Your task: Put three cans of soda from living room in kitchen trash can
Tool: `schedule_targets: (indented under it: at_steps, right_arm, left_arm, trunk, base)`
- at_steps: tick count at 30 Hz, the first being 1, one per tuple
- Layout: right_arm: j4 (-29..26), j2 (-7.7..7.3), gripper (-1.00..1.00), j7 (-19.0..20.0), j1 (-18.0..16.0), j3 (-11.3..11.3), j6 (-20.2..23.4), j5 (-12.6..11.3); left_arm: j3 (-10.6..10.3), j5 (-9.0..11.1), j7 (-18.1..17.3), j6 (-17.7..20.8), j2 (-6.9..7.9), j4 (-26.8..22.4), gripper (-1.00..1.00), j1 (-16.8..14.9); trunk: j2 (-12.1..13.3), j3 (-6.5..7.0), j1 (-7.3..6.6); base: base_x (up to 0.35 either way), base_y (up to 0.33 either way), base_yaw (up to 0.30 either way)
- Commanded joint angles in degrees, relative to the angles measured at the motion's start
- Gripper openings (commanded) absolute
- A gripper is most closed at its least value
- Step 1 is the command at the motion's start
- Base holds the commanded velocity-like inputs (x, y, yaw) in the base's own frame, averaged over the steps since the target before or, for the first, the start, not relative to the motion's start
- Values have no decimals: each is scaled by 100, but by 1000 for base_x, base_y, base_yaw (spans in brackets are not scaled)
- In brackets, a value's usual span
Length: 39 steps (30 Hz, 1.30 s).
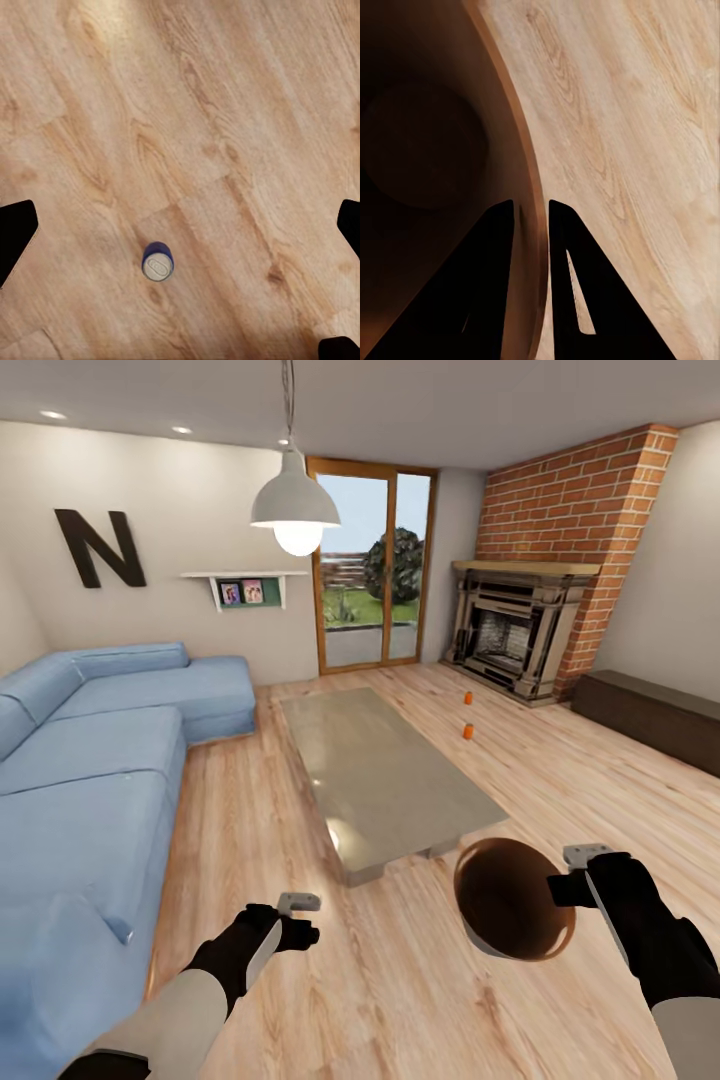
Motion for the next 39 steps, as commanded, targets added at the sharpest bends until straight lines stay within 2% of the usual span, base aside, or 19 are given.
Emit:
schedule_targets:
  at_steps: [1,28,39]
  right_arm:
    - [-2,0,-100,27,-3,-2,5,-60]
    - [-2,0,-100,25,-3,-2,5,-44]
    - [-2,0,-100,26,-3,2,5,-44]
  left_arm:
    - [0,-2,-1,-2,0,0,100,0]
    - [-9,-16,-14,-20,0,-42,100,0]
    - [-16,-25,-14,-185,-2,-67,100,0]
  trunk:
    - [0,1,0]
    - [0,1,0]
    - [0,1,0]
  base:
    - [194,50,0]
    - [133,-6,0]
    - [62,8,0]
